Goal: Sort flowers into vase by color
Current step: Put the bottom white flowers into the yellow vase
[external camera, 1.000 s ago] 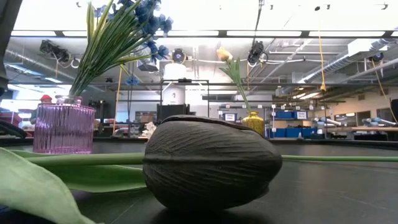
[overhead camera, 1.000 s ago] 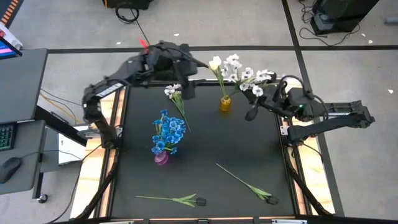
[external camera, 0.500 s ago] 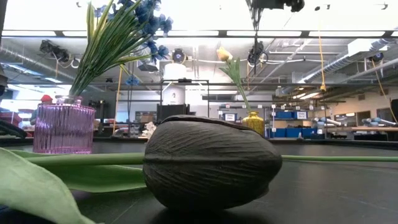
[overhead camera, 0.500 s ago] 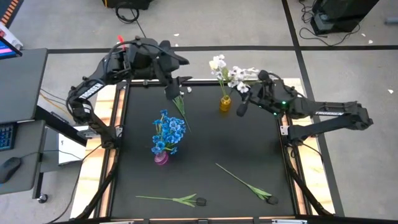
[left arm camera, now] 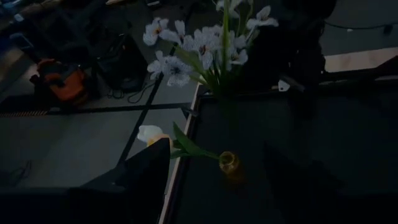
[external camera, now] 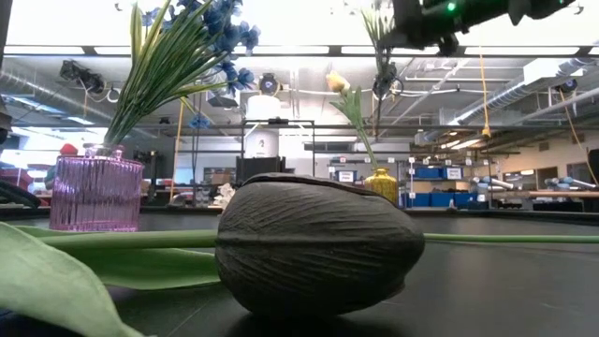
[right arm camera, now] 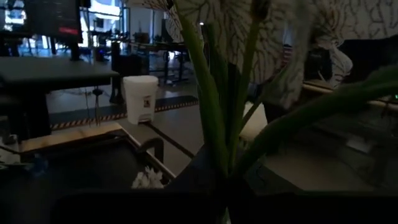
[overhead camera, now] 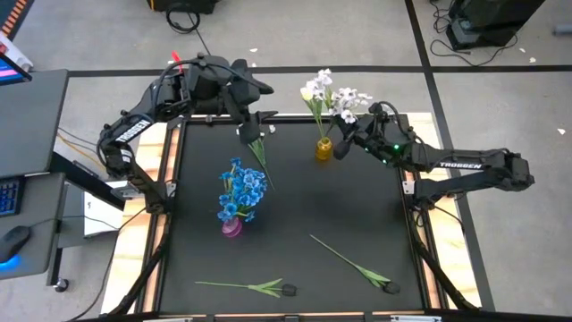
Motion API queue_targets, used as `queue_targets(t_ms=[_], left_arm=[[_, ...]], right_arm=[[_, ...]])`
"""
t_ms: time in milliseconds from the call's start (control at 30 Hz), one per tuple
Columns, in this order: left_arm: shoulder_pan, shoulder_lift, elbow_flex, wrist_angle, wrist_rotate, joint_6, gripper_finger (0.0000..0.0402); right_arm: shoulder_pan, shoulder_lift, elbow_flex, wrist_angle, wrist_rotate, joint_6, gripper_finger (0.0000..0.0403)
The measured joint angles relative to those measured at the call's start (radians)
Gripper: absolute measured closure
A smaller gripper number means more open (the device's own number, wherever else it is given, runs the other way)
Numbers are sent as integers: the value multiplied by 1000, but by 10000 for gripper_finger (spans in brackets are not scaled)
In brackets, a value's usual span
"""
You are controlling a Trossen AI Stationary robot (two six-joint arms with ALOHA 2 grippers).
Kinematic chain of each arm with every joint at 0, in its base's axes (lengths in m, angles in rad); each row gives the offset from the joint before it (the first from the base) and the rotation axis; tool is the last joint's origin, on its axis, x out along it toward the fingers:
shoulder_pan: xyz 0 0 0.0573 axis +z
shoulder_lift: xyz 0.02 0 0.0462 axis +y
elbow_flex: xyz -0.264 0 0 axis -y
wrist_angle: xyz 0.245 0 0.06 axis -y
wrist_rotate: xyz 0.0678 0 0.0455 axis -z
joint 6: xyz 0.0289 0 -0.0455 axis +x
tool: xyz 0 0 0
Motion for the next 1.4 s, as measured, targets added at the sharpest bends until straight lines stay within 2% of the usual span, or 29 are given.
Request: queue_targets(t_ms=[300, 667, 833, 1067, 1400], left_arm=[[0, 0, 0, 0, 0, 0, 141], [0, 0, 0, 0, 0, 0, 141], [0, 0, 0, 0, 0, 0, 141], [0, 0, 0, 0, 0, 0, 141], [0, 0, -1, 0, 0, 0, 141]], right_arm=[[-16, -29, -122, 121, 2, 17, 380], [-53, -18, -157, 131, 0, 14, 380], [-67, -18, -193, 208, -3, 14, 380], [-88, -17, -199, 215, -54, 33, 380], [-88, 62, -199, 253, -56, 31, 380]])
